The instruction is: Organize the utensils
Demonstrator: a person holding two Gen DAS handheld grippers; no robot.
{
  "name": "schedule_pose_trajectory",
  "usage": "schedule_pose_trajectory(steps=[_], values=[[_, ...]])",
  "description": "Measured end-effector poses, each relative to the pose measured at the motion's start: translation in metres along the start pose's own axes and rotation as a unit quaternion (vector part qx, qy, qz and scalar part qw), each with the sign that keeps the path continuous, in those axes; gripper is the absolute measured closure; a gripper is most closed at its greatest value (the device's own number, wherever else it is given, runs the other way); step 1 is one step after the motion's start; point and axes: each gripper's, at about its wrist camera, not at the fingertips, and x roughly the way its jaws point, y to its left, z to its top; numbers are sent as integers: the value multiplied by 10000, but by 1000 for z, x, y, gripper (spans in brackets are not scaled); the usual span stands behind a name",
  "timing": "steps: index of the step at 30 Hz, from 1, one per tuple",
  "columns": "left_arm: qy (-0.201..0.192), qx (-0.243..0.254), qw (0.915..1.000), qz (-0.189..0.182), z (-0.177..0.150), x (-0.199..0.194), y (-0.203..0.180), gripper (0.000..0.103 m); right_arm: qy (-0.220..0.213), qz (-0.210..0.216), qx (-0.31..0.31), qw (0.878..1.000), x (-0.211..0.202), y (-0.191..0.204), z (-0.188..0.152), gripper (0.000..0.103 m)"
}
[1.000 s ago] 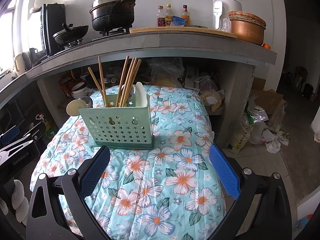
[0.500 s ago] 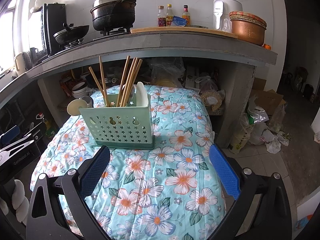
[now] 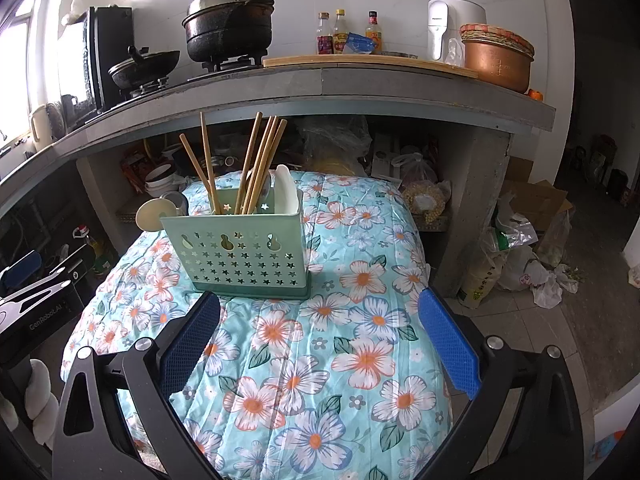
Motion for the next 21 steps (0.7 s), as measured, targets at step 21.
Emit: schedule_pose_trajectory(steps=[21], values=[[-10, 10, 10000, -10, -2, 0, -2, 8, 4, 8, 2, 10000, 0, 0, 0, 6]])
